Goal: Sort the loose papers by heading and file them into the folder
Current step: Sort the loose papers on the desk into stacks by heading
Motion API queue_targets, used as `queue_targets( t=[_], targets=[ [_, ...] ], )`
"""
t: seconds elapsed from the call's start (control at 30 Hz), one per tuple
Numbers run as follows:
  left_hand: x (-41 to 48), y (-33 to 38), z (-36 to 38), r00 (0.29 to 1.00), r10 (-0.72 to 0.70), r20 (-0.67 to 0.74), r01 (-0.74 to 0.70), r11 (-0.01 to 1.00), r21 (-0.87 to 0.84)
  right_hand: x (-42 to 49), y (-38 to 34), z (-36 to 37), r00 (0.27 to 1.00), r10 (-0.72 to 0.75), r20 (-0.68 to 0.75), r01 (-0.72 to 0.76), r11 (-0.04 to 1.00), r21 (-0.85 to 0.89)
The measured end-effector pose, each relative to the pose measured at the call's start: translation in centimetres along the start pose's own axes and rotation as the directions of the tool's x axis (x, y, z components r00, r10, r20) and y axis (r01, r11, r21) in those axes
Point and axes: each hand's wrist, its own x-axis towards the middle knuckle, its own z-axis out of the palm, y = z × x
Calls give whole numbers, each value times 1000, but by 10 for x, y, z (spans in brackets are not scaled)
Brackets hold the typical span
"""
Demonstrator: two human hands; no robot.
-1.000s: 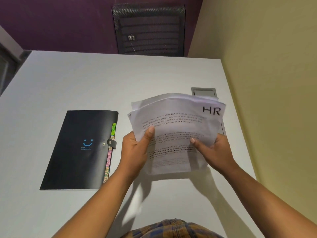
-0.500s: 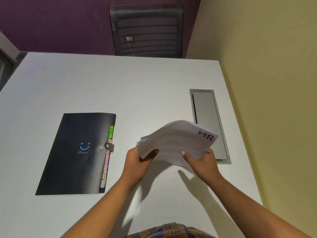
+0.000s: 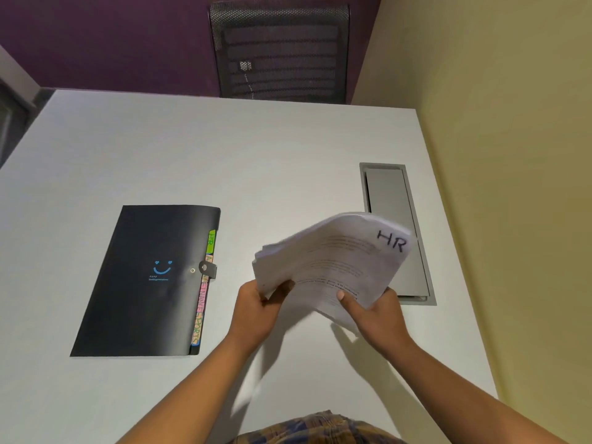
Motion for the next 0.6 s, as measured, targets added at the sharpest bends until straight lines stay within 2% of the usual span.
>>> queue_targets(
  t=[0.1, 0.2, 0.4, 0.6],
  targets=[
    [-4, -16, -1, 994, -86, 73, 83, 996, 40, -4, 13, 4, 994, 35, 100, -24, 994, -105],
    [-9, -29, -5, 984, -159, 81, 153, 985, 76, -5, 21, 2, 986, 68, 151, -43, 985, -166],
    [-25, -27, -25, 977, -195, 83, 195, 981, 19, -11, 16, 2, 984, 111, 139, -94, 987, -127],
    [-51, -13, -54, 926, -335, 177, 338, 941, 10, -16, 8, 12, 981, 189, 41, -188, 982, -21]
  ],
)
